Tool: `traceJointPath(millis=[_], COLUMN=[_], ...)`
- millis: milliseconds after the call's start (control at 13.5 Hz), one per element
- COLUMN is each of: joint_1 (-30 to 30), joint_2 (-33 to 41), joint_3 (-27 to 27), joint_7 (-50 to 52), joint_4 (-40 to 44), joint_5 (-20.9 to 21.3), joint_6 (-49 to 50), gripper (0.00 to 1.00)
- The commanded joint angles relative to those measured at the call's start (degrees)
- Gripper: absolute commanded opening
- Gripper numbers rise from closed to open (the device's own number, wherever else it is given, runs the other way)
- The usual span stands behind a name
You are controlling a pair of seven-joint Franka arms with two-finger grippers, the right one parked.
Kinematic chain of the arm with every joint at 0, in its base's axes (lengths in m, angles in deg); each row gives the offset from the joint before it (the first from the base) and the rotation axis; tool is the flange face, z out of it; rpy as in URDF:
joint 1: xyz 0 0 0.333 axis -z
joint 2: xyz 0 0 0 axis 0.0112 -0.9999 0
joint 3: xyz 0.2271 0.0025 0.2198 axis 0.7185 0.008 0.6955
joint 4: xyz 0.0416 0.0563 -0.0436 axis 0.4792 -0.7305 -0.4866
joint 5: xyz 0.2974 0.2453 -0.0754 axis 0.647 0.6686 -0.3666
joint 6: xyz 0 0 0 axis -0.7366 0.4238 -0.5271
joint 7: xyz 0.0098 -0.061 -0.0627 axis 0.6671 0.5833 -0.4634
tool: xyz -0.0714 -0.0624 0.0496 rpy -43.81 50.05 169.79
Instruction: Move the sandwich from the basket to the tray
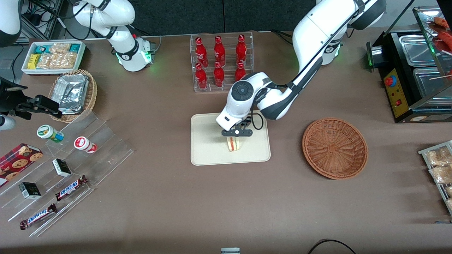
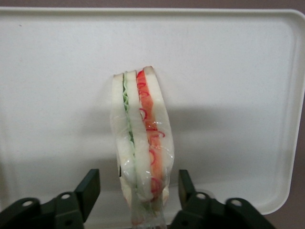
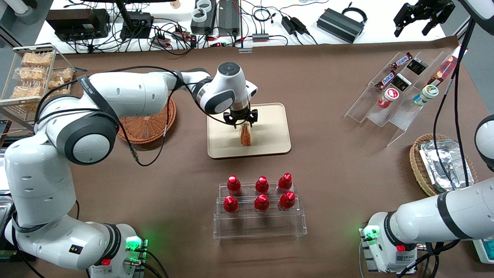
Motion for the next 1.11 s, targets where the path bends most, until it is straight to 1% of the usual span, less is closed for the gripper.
traceJointPath(millis=[0,148,296,444,519,593,741,963,1037], joint_1=[-0.4,-1.0,-2.6,-4.3,-5.9,-8.4,-11.8,-16.6,-18.6], joint_2=[2.3,3.7,7.0,10.3,12.4,15.4,20.7,25.3,26.7], joint_3=[0.3,0.3,0.3,0.2,0.1,0.1,0.2,0.4,0.4], joint_7=[2.2,2.5,2.4,2.0,1.8,-0.1,-6.4,-10.1,-12.8], joint_4=[3.2,4.8,4.7,4.7,4.7,4.7,4.7,4.5,4.5], joint_5=[0.5,0.2,-2.1,-2.7,-4.7,-7.9,-11.2,-11.8,-11.7], joint_6=[7.4,11.2,13.7,17.7,19.7,22.8,29.7,36.2,38.8], gripper=[0.99,0.99,0.99,0.99,0.99,0.99,0.99,0.99,0.99])
